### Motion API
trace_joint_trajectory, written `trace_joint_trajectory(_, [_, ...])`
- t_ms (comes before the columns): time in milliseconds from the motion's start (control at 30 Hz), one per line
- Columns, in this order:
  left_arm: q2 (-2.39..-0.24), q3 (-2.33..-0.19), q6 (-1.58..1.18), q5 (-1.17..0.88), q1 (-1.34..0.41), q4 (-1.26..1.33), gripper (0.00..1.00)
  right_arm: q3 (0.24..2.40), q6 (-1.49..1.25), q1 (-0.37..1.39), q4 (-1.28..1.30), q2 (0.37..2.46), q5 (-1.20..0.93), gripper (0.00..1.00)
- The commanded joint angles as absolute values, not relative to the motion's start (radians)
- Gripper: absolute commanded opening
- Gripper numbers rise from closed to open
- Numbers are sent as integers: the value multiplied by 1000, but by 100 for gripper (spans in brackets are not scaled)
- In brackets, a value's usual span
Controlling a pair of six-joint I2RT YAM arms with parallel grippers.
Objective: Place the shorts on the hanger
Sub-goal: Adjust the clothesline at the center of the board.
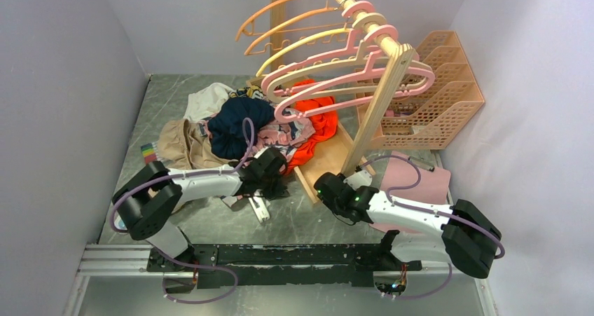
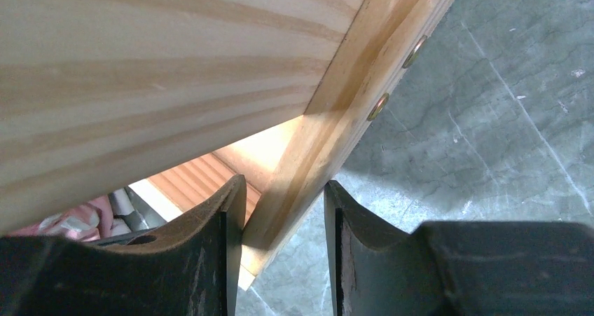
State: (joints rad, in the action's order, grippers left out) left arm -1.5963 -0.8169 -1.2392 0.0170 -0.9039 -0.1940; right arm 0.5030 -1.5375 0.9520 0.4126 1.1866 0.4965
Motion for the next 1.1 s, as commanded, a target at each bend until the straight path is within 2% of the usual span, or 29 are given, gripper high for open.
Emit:
trace_joint_trajectory(0, [-1500,-819,-1191,90,-897,-262,7,472,-993,1000,448,1276,388,0])
trace_joint_trajectory(67, [-1449,-828,-1155,128,-884,-289,8,470,-1001,1001,444,1266,386,0])
trace_joint_trajectory(133, [-1393,-838,-1108,156,-848,-306,14,468,-1003,1002,438,1266,379,0])
trace_joint_trajectory(233, [-1306,-842,-1016,179,-738,-305,28,462,-1000,1001,422,1266,372,0])
trace_joint_trajectory(367, [-1241,-851,-829,75,-496,-186,48,453,-992,1001,405,1254,364,0])
trace_joint_trajectory(467, [-1316,-930,-682,-45,-350,-45,58,449,-979,1002,385,1250,357,0])
trace_joint_trajectory(700, [-1615,-1242,-457,-110,-261,110,68,470,-914,999,327,1301,318,0])
trace_joint_trajectory(800, [-1696,-1314,-487,-218,-201,210,82,466,-897,996,301,1310,290,0])
trace_joint_trajectory(867, [-1761,-1388,-509,-332,-160,213,99,454,-890,997,282,1316,270,0])
trace_joint_trajectory(1067, [-1820,-1373,-480,-412,-124,440,99,419,-876,993,235,1352,223,0])
